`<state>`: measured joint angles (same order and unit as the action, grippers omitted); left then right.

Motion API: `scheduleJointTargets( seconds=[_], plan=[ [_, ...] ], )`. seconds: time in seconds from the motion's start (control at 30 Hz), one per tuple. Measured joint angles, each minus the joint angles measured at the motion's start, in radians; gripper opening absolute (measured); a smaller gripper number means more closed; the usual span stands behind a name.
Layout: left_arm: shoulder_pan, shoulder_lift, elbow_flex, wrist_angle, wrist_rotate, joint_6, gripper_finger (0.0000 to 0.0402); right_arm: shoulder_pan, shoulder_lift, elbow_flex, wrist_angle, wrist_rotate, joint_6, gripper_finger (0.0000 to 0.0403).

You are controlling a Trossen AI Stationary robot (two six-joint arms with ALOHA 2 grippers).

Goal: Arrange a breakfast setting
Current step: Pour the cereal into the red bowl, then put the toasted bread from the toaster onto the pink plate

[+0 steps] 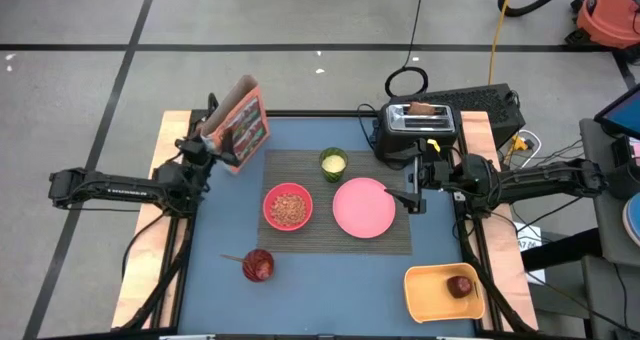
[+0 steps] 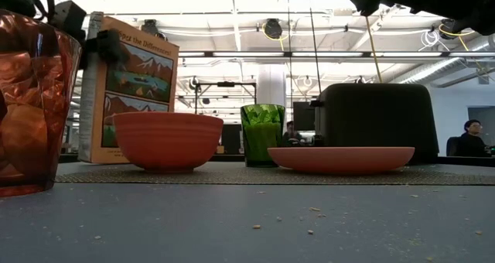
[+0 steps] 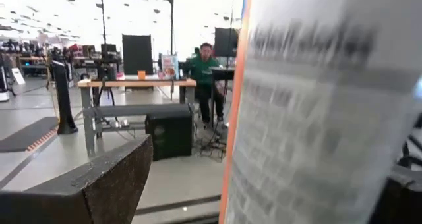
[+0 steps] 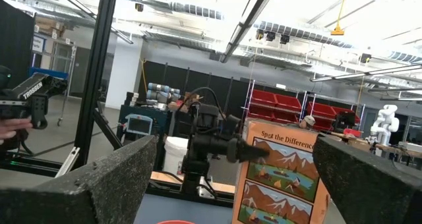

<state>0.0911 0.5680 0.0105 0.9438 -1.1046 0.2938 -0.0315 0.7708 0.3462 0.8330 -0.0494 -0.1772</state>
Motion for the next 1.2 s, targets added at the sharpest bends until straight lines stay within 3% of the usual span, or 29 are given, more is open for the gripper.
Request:
scheduleJointTargets(
  seconds=[0.7,1.2],
  plan=[
    [0.0,0.0,0.0,0.329,0.009,0.184,0.0395,0.0,0.0,0.0,0.0,0.0,0.0,0.0396],
    [0.0,0.0,0.005,0.489,0.138,0.235,0.0395,0.0,0.0,0.0,0.0,0.0,0.0,0.0396]
  ],
)
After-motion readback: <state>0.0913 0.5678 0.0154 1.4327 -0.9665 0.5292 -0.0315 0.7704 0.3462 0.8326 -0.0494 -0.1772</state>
